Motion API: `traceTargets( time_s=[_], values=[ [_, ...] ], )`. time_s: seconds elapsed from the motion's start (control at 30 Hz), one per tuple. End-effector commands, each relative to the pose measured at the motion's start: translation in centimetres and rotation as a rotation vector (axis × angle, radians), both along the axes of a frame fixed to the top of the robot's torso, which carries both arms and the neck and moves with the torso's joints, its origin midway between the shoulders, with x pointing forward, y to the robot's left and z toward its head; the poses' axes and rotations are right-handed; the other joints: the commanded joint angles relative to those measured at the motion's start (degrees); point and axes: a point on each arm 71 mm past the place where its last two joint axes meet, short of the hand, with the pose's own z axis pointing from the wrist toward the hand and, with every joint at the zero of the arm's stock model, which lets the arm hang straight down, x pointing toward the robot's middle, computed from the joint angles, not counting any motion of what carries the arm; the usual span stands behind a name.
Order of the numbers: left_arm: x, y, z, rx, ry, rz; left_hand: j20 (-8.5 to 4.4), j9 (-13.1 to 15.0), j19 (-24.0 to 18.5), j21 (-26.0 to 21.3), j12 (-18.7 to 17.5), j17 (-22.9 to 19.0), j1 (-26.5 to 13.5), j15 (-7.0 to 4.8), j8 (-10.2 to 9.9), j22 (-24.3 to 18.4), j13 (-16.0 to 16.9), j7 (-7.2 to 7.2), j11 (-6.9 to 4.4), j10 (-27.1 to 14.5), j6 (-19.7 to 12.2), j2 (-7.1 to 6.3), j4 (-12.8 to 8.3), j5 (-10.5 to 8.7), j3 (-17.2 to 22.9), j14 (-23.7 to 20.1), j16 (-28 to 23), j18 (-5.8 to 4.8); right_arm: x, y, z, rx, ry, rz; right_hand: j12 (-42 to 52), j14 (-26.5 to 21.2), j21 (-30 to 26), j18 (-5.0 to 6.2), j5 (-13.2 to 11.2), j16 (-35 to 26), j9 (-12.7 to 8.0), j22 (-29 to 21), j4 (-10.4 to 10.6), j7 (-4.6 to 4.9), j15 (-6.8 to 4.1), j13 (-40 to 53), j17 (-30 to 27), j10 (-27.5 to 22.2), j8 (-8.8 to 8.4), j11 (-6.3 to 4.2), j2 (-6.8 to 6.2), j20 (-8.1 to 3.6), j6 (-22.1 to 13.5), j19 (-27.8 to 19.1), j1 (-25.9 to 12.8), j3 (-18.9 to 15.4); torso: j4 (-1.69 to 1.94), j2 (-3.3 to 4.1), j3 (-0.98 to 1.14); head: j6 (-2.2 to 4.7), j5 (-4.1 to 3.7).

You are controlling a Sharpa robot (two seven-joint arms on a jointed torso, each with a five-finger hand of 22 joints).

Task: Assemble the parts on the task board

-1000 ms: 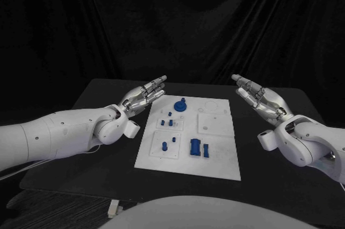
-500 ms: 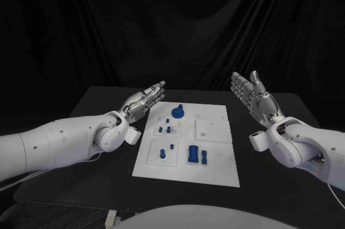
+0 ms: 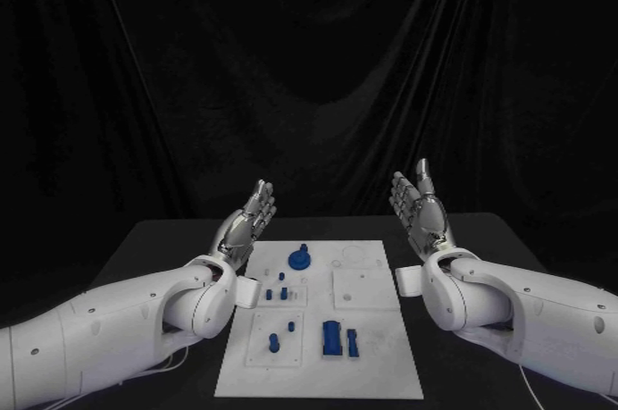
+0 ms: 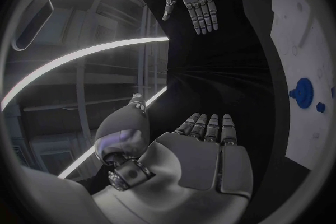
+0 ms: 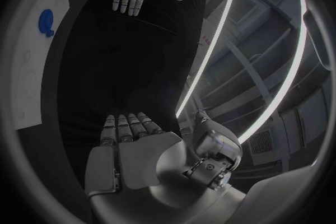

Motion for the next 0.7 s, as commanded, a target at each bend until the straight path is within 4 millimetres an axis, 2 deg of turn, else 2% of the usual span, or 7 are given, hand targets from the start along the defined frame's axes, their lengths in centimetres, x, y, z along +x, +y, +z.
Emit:
traceTargets(
  time_s=[0.03, 0.13, 0.33, 0.7],
  values=[
    [0.05, 0.27, -0.04, 0.044, 0.068, 0.207, -0.52, -0.09, 0.07, -0.33, -0.19, -0.09, -8.11, 0.40, -0.30, -0.07, -0.09, -0.01, 0.39, 0.00, -1.22, -0.68, -5.65, -0.72, 5.53, -0.02, -0.20, -3.01, 0.00, -0.67, -0.58, 0.004, 0.080, -0.123, -0.21, -0.01, -0.36, -0.40, -0.20, -0.21, -0.06, -0.06, -0.22, 0.02, -0.29, -0.06, -0.05, 0.03, -0.20, 0.22, 0.07, -0.30, -0.21, -0.02, -0.36, 0.06, 0.19, -0.01, -0.02, 1.44, -0.88],
    [-0.04, -0.17, 0.35, 0.043, 0.080, 0.246, -0.52, -0.09, 0.07, -0.33, -0.19, -0.09, -10.10, 0.40, -0.30, -0.07, -0.09, -0.01, 0.39, 0.00, -1.22, -0.68, -5.65, -0.72, 5.53, -0.02, -0.20, -3.01, 0.00, -0.67, -0.58, 0.004, 0.080, -0.123, -0.21, -0.01, -0.36, -0.40, -0.20, -0.21, -0.06, -0.06, -0.22, 0.02, -0.29, -0.06, -0.05, 0.03, -0.20, 0.22, 0.07, -0.30, -0.21, -0.02, -0.36, 0.06, 0.21, -0.01, -0.02, 1.73, -1.04],
    [-0.15, -0.64, 0.76, 0.041, 0.096, 0.288, -0.52, -0.09, 0.07, -0.33, -0.19, -0.09, -13.69, 0.40, -0.30, -0.07, -0.09, -0.01, 0.39, 0.00, -1.22, -0.68, -5.65, -0.72, 5.53, -0.02, -0.20, -3.01, 0.00, -0.67, -0.58, 0.004, 0.080, -0.123, -0.21, -0.01, -0.36, -0.40, -0.20, -0.21, -0.06, -0.06, -0.22, 0.02, -0.29, -0.06, -0.05, 0.03, -0.20, 0.22, 0.07, -0.30, -0.21, -0.02, -0.36, 0.06, 0.21, -0.01, -0.02, 1.73, -1.04],
    [-0.16, -0.65, 0.78, 0.041, 0.096, 0.289, -0.52, -0.09, 0.07, -0.33, -0.19, -0.09, -17.85, 0.40, -0.30, -0.07, -0.09, -0.01, 0.39, 0.00, -1.22, -0.68, -5.65, -0.72, 5.53, -0.02, -0.20, -3.01, 0.00, -0.67, -0.58, 0.004, 0.080, -0.123, -0.21, -0.01, -0.36, -0.40, -0.20, -0.21, -0.06, -0.06, -0.22, 0.02, -0.29, -0.06, -0.05, 0.03, -0.20, 0.22, 0.07, -0.30, -0.21, -0.02, -0.36, 0.06, 0.21, -0.01, -0.02, 1.73, -1.04]
  ],
)
